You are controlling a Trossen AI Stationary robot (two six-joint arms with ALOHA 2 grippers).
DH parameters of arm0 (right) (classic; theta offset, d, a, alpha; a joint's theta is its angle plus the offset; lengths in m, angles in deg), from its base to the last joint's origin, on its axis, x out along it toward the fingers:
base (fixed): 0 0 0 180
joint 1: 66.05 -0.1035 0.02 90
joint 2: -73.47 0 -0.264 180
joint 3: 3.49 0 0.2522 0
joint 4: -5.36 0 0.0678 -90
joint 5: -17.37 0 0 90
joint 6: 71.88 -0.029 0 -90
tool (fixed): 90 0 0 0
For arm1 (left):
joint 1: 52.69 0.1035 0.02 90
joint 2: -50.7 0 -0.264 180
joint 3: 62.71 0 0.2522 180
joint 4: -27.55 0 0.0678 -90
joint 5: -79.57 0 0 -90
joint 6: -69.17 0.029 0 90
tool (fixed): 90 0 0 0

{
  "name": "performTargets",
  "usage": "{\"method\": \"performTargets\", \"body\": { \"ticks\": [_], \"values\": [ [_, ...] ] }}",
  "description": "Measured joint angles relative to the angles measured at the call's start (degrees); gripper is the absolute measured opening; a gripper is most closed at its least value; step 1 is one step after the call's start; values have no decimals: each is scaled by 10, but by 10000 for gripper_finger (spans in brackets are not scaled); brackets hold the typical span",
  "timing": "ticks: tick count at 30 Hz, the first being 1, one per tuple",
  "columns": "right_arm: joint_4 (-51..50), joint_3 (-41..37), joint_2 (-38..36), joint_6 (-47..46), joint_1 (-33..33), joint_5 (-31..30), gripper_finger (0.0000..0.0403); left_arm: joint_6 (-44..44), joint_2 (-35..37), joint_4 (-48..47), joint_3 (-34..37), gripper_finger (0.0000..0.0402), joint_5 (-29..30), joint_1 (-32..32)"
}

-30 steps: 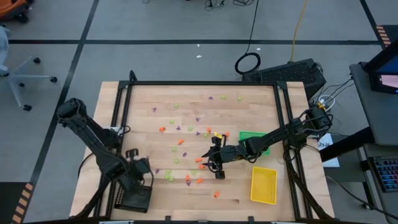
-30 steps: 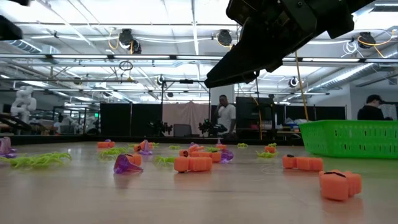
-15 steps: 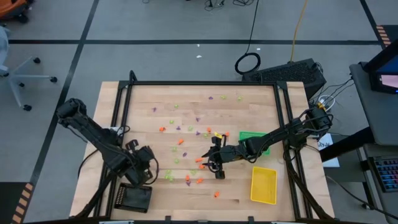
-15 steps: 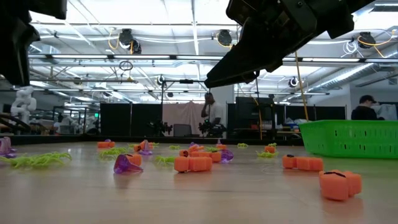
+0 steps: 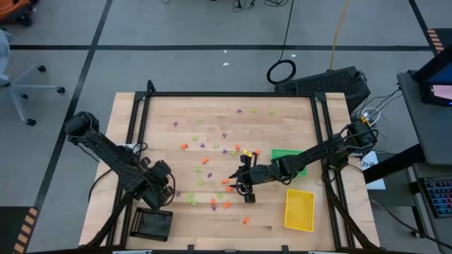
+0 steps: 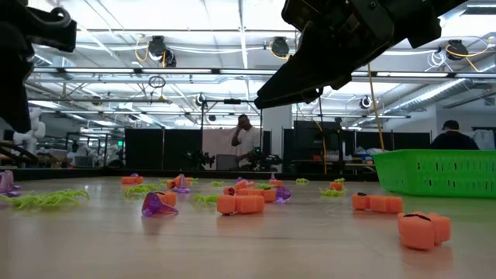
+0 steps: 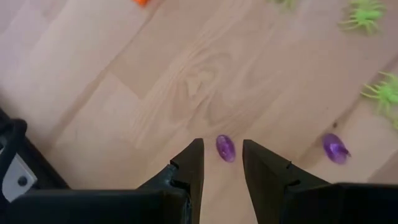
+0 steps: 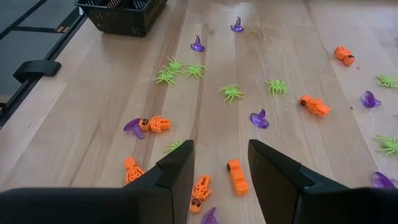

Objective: Sort Halloween decoration
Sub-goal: Put the purple witch hat toy into the black bin

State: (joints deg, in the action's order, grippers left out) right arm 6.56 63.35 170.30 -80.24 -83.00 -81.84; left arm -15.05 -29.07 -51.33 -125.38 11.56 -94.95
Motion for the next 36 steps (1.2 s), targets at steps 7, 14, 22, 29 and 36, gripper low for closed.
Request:
{"method": "performTargets", "body": {
  "ticks": [7, 14, 22, 29, 36],
  "values": [
    [2, 0, 0, 0, 0, 0, 137, -45, 0, 3, 0, 126, -12, 0],
    [2, 0, 0, 0, 0, 0, 137, -60, 0, 3, 0, 155, 2, 0],
    [2, 0, 0, 0, 0, 0, 137, -83, -1, 24, 25, 155, 7, -1],
    [2, 0, 0, 0, 0, 0, 137, -81, -2, 93, 74, 155, -35, -2],
    [2, 0, 0, 0, 0, 0, 137, -83, -2, 107, 92, 155, -21, -1]
  ]
}}
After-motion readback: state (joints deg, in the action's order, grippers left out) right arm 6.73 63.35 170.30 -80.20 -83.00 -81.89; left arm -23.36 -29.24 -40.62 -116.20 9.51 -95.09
